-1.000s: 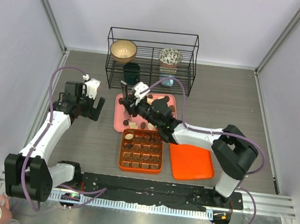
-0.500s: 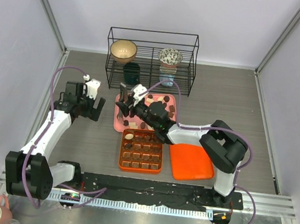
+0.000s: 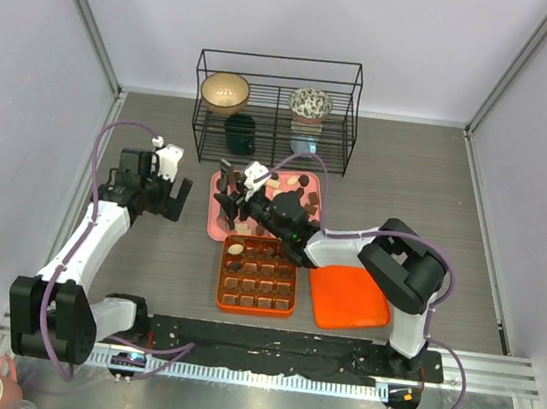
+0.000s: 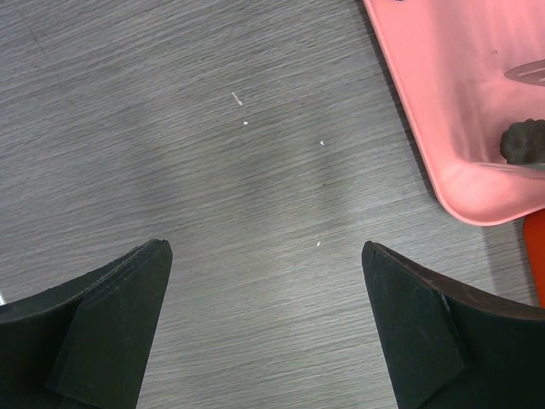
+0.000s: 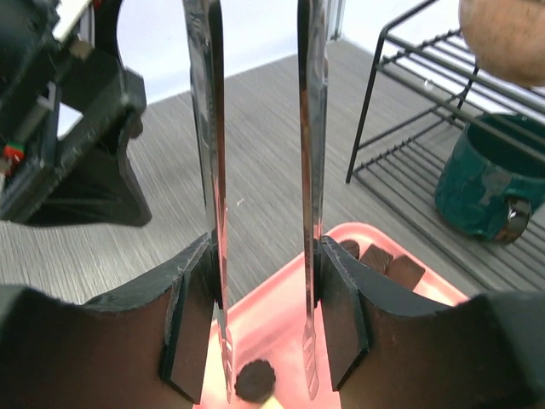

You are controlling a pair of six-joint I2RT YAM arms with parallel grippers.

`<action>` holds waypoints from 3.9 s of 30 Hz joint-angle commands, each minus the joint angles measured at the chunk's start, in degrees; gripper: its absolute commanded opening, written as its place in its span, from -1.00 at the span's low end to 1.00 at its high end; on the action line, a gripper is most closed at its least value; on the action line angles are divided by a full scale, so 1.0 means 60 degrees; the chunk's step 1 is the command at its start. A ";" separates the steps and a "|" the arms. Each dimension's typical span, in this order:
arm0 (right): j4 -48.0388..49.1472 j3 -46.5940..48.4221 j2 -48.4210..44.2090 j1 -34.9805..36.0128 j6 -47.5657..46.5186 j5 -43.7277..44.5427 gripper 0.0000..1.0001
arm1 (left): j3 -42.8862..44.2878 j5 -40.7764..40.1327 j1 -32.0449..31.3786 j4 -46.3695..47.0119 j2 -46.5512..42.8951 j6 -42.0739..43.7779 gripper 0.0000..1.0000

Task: Pack the chocolate
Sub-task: Pick up the fake chocolate from the plate, then place the fake chocolate in the packing box.

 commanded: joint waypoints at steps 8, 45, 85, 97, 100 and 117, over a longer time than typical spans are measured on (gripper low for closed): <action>0.1168 -0.0572 0.0017 -0.0016 0.0069 0.0455 0.04 | 0.0325 0.0131 0.0067 0.0061 -0.0288 0.0068 1.00; -0.1717 -0.3294 -0.6530 0.0730 0.0142 0.0294 -0.65 | 0.0646 0.0175 0.0067 -0.0422 -0.0010 0.0112 0.99; -0.1586 -0.3868 -0.6253 0.1287 0.1022 0.0513 -0.10 | 0.1101 0.0629 0.0067 -0.1404 -0.0684 0.0126 0.99; -0.1615 -0.3590 -0.6297 0.1287 0.0832 0.0455 -0.32 | 0.1539 0.1009 -0.0006 -0.1638 -0.0728 -0.0049 0.99; -0.1630 -0.3284 -0.6166 0.1302 0.0817 0.0367 -0.36 | 0.2139 0.1069 -0.0312 -0.1755 -0.0436 -0.0327 0.99; -0.1673 -0.0514 -0.3514 0.1229 0.1095 -0.0482 -0.39 | 0.5510 -0.0586 -0.3199 -0.2488 0.1177 -0.1119 0.99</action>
